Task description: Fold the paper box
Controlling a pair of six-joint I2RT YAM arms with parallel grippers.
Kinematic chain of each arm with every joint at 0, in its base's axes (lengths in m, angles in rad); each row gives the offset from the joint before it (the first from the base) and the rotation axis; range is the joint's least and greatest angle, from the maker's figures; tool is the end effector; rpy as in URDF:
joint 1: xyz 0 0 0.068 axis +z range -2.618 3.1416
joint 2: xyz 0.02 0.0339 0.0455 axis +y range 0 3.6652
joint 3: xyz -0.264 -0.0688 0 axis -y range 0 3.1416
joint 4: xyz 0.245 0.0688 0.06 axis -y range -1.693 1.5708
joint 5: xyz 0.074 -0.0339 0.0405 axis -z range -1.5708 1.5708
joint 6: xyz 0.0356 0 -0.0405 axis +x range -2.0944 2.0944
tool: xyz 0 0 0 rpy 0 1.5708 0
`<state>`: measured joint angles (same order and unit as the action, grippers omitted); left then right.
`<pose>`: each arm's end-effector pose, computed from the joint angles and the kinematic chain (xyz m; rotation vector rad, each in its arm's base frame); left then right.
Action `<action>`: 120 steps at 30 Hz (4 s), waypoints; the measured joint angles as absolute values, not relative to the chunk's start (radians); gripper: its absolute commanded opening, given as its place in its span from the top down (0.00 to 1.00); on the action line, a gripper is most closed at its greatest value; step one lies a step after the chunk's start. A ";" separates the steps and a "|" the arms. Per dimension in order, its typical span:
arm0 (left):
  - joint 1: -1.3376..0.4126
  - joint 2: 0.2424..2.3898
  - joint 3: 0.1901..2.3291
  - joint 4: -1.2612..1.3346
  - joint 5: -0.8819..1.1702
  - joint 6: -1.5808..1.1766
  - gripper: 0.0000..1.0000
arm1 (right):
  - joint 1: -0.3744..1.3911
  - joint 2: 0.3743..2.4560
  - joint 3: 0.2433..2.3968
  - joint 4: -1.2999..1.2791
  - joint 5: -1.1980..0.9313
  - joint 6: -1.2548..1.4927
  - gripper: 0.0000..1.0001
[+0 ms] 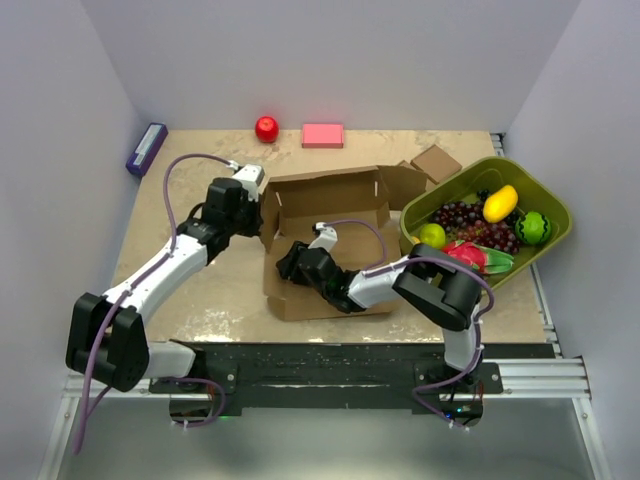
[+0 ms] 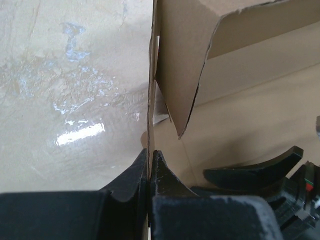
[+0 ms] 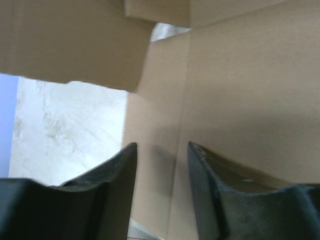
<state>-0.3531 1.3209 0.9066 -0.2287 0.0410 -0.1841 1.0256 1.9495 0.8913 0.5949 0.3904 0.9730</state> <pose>0.2724 -0.1019 0.2599 0.2114 2.2246 -0.3409 0.2116 0.3228 0.1269 0.2008 2.0996 0.8648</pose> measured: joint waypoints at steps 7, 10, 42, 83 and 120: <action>-0.387 1.321 0.901 -0.258 -0.039 -0.193 1.00 | 1.026 1.763 0.811 0.511 0.411 0.975 0.12; -0.389 1.321 0.901 -0.260 -0.054 -0.192 1.00 | 1.026 1.637 0.796 0.471 0.436 0.975 0.07; -0.426 1.320 0.901 -0.261 -0.093 -0.187 1.00 | 0.731 1.644 0.931 0.652 0.446 1.153 0.08; -0.425 1.276 0.858 -0.220 0.142 -0.085 0.31 | 0.699 1.676 0.892 0.707 0.461 1.185 0.76; -0.301 1.163 0.730 -0.074 0.160 0.020 0.22 | 0.682 1.674 0.881 0.709 0.441 1.195 0.79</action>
